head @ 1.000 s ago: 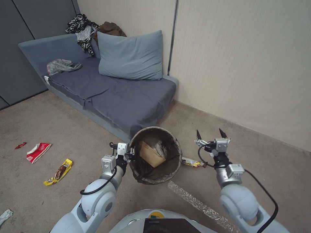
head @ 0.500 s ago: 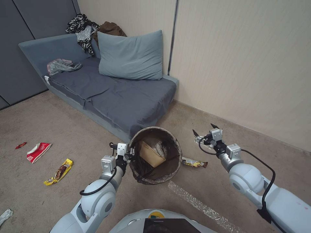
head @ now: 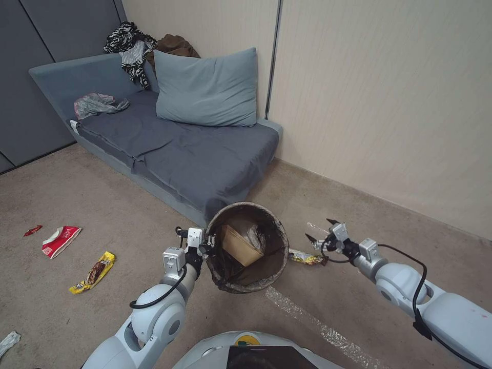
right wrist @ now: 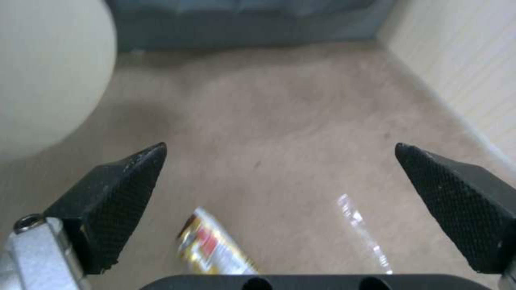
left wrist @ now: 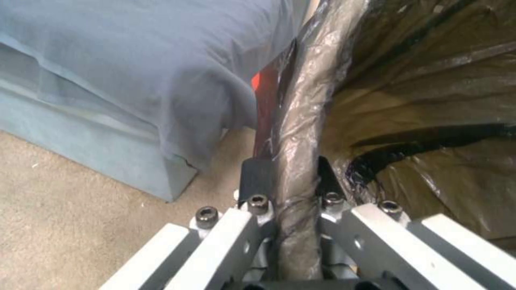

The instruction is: Pick up the trash bin, then pick up the garbage from the floor and place it into the trash bin.

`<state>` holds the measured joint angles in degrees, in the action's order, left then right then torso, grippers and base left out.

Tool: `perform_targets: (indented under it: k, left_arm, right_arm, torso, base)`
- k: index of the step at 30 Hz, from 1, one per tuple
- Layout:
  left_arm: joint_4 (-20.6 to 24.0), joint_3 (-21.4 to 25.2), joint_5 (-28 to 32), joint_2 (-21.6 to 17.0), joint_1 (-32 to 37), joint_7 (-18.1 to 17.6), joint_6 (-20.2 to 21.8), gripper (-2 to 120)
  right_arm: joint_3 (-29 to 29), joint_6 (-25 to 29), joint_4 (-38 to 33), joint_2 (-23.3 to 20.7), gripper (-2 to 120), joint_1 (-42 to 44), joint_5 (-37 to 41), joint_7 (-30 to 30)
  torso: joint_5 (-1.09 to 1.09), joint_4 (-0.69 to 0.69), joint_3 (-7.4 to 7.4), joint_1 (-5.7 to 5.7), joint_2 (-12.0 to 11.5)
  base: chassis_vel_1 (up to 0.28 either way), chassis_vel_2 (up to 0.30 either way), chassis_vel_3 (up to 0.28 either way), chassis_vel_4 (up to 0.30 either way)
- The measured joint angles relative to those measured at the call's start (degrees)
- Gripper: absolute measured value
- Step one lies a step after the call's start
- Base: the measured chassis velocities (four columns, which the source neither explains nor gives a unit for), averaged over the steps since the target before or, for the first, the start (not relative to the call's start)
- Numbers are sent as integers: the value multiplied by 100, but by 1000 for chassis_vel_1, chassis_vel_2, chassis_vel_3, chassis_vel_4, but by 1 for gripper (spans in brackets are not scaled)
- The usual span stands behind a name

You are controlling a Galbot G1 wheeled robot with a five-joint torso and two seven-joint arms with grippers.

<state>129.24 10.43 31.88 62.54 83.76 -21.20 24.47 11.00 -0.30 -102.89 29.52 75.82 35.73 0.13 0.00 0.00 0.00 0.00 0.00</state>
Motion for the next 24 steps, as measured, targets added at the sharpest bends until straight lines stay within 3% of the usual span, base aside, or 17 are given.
perform_targets:
  k: [6,8,24]
  left_arm:
    - [-53,-9,-1,6,-7,12,-20,0]
    - [-78,17,6,-2,-10,13,-35,0]
    - [-14,10,24,-14,-4,1,-31,0]
  right_arm:
    - [-556,252,456,-44,100,-280,-98,-347]
    - [-1267,465,987,60,100,-648,-358,-404]
    - [-1629,721,1722,524,100,-693,-788,-477]
  torso:
    - [0,1,0,0,0]
    - [0,0,0,0,0]
    - [0,0,0,0,0]
  base:
    - [0,0,0,0]
    - [0,0,0,0]
    - [0,0,0,0]
